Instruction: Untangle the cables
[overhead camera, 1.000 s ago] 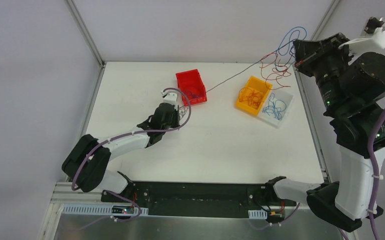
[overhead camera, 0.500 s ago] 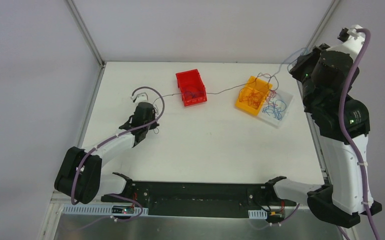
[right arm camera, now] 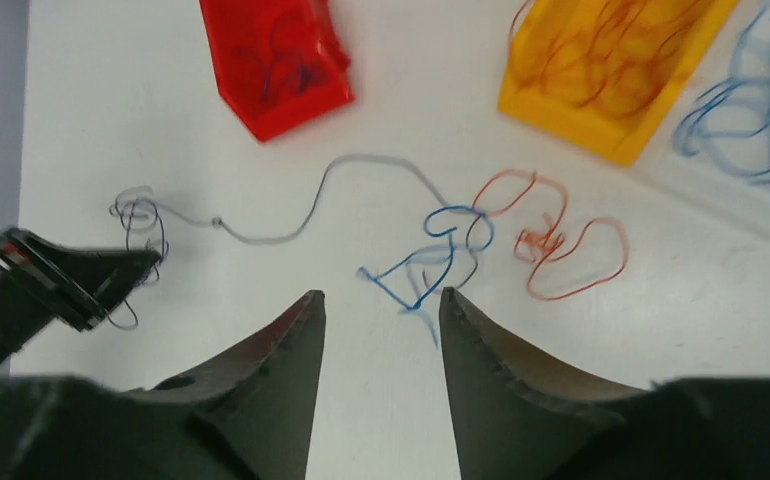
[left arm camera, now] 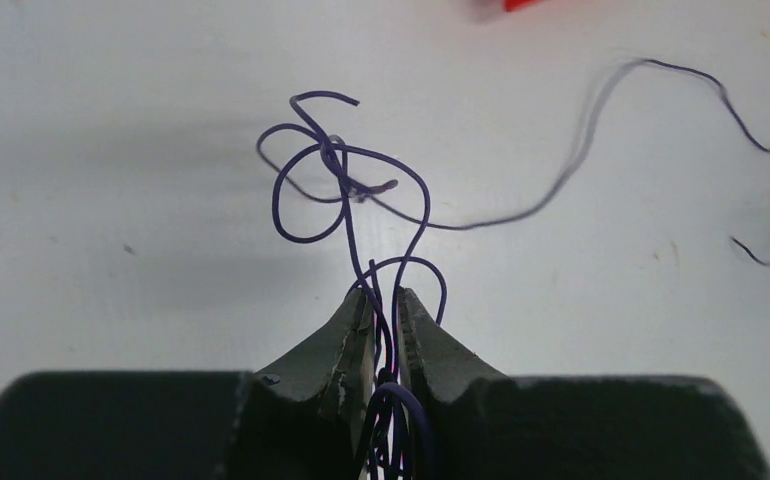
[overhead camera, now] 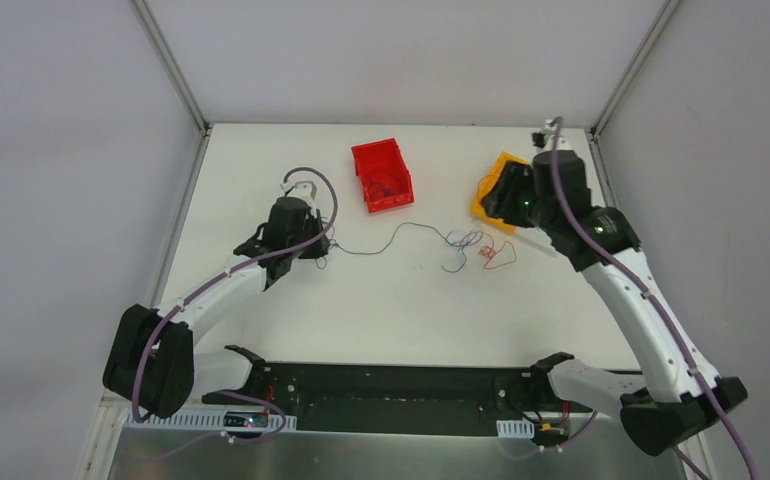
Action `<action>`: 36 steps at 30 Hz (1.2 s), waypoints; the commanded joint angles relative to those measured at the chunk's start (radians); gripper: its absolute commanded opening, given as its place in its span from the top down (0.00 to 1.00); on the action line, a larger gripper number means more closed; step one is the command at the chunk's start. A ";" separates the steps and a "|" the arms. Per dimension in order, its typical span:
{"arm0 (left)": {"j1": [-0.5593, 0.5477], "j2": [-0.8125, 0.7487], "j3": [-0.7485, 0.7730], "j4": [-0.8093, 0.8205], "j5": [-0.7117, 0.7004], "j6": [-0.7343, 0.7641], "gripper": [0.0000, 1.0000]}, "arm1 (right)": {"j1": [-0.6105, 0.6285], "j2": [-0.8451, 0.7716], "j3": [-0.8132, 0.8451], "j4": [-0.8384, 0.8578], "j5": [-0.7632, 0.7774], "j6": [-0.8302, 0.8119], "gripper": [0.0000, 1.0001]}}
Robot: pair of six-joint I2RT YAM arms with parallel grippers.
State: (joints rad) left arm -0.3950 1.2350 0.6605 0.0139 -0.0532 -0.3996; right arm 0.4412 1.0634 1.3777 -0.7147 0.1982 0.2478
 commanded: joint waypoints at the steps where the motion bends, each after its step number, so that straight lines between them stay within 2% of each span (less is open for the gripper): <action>1: -0.025 -0.065 0.093 -0.077 0.203 0.075 0.85 | 0.038 0.059 -0.132 0.114 -0.344 -0.041 0.38; 2: -0.028 -0.074 0.106 -0.093 0.256 0.079 0.84 | 0.052 0.075 -0.158 0.144 -0.380 -0.059 0.31; 4: -0.031 -0.094 0.145 -0.129 0.374 0.075 0.83 | 0.078 0.100 -0.212 0.229 -0.432 -0.078 0.25; 12: -0.031 -0.140 0.339 -0.313 0.681 0.046 0.80 | 0.130 0.144 -0.425 0.722 -0.631 -0.087 0.16; 15: -0.031 -0.157 0.389 -0.345 0.724 0.036 0.80 | 0.185 0.154 -0.490 0.854 -0.629 -0.126 0.14; 20: -0.031 -0.198 0.412 -0.387 0.582 0.054 0.77 | 0.221 0.241 -0.399 0.666 -0.386 -0.061 0.15; 24: -0.031 -0.206 0.379 -0.394 0.409 0.053 0.78 | 0.237 0.246 -0.433 0.568 -0.212 0.061 0.06; 28: -0.031 -0.202 0.316 -0.380 0.247 0.051 0.78 | 0.297 0.378 -0.410 0.439 -0.038 0.096 0.01; 36: -0.031 -0.205 0.146 -0.224 0.048 0.057 0.78 | 0.356 0.585 -0.311 0.303 0.129 0.179 0.02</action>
State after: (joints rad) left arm -0.4202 1.0435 0.8650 -0.3202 0.1429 -0.3500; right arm 0.7795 1.6054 0.9840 -0.3103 0.1749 0.3588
